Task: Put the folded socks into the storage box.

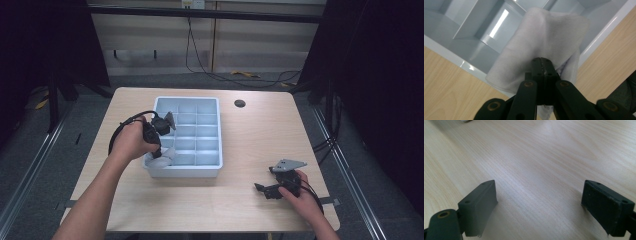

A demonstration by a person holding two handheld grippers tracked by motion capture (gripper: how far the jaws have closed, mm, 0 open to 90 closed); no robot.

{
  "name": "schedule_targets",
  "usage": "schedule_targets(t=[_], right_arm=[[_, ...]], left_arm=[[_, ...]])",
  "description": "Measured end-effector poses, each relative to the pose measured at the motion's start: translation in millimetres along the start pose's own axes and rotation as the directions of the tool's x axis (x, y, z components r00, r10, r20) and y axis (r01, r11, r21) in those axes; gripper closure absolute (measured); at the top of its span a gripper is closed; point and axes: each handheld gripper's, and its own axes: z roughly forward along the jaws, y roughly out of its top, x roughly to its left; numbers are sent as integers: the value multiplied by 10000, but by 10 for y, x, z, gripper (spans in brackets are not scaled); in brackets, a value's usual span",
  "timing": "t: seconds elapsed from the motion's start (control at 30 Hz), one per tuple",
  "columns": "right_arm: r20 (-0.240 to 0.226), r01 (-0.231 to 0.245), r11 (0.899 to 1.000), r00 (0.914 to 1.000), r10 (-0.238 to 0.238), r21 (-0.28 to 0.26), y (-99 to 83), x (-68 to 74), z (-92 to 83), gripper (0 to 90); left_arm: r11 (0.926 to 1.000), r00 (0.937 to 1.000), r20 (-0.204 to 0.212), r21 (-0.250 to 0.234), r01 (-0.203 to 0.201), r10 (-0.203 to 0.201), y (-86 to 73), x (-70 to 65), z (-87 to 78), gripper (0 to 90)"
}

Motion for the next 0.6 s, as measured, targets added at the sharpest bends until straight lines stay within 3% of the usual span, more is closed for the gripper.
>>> schedule_targets(t=[0.6], right_arm=[[1, 2, 10000, 10000, -2, 0, 0, 0, 0, 120]], left_arm=[[9990, 9993, 251, -362, 272, -263, -36, 57, 117, 900]])
